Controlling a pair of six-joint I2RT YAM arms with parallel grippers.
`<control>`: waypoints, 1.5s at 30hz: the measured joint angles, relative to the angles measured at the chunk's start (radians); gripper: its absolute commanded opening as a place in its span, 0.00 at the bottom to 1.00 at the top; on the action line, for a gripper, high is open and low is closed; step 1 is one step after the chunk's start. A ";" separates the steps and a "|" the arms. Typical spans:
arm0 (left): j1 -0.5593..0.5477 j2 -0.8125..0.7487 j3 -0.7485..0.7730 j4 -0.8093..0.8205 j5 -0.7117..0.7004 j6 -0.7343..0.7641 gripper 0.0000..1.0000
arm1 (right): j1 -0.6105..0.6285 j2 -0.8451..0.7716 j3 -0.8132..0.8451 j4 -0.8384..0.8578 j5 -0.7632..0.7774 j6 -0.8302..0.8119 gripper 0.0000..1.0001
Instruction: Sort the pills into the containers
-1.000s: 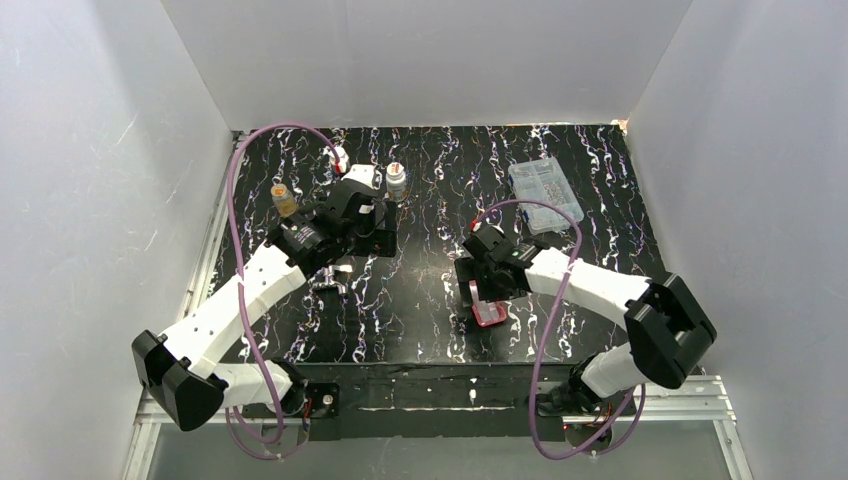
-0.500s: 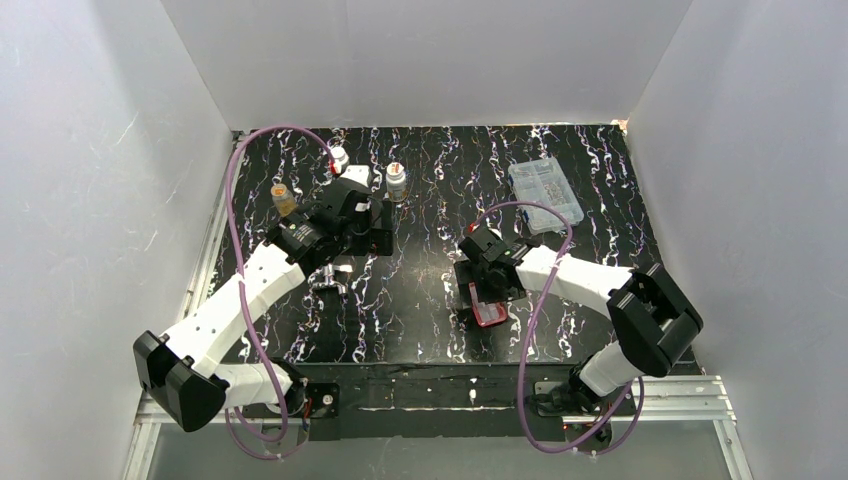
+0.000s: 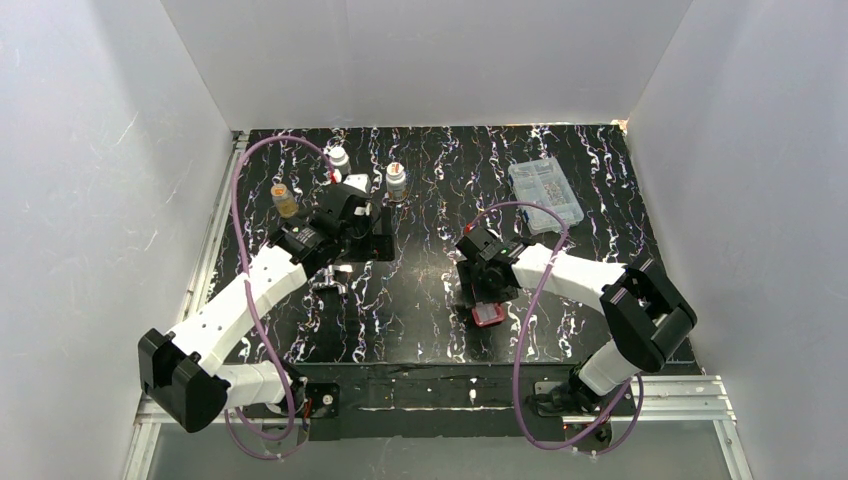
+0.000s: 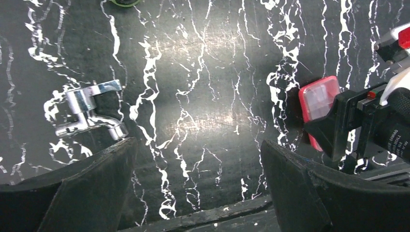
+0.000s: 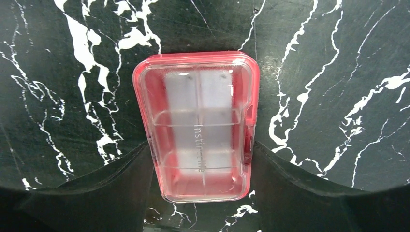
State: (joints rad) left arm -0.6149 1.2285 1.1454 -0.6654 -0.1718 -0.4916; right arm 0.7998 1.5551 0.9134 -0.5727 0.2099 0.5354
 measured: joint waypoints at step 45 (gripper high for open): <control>-0.031 0.431 -0.280 0.591 0.500 -0.352 0.63 | -0.130 -0.037 -0.134 0.323 -0.440 0.194 0.47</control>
State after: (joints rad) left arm -0.6456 1.6599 0.8655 -0.0740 0.3281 -0.8435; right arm 0.6697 1.5185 0.7795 -0.2497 -0.2297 0.7292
